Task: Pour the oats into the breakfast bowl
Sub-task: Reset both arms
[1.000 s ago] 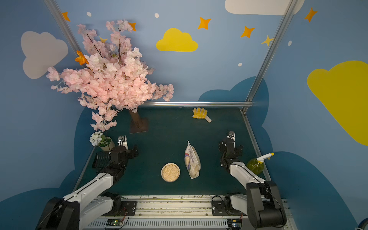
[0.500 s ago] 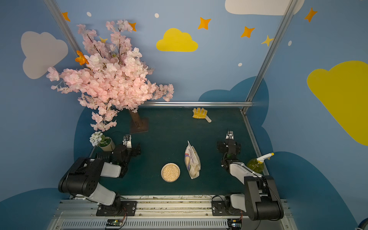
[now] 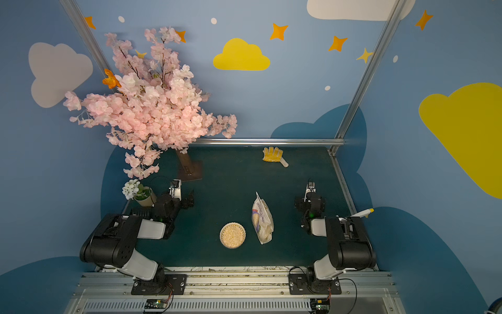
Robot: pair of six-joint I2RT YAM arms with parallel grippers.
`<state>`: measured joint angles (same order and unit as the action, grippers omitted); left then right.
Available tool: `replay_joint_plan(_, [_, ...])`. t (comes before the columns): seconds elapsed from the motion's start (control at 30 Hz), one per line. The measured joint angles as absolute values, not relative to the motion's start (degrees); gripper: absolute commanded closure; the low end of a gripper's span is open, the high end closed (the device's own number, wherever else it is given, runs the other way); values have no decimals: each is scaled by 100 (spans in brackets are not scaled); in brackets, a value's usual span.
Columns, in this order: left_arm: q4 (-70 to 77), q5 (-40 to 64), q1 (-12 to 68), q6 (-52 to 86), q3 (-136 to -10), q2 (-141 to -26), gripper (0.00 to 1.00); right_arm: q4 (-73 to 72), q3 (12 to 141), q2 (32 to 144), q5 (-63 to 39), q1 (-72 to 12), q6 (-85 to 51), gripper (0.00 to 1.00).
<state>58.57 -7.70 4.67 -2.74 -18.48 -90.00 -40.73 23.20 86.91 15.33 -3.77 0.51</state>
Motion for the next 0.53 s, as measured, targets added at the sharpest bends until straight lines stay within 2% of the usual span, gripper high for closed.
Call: replay_joint_plan(0.53, [5699,-770,467,-327,-1863,-9000,0,-3968,2436,8545,1396,-351,-119,2])
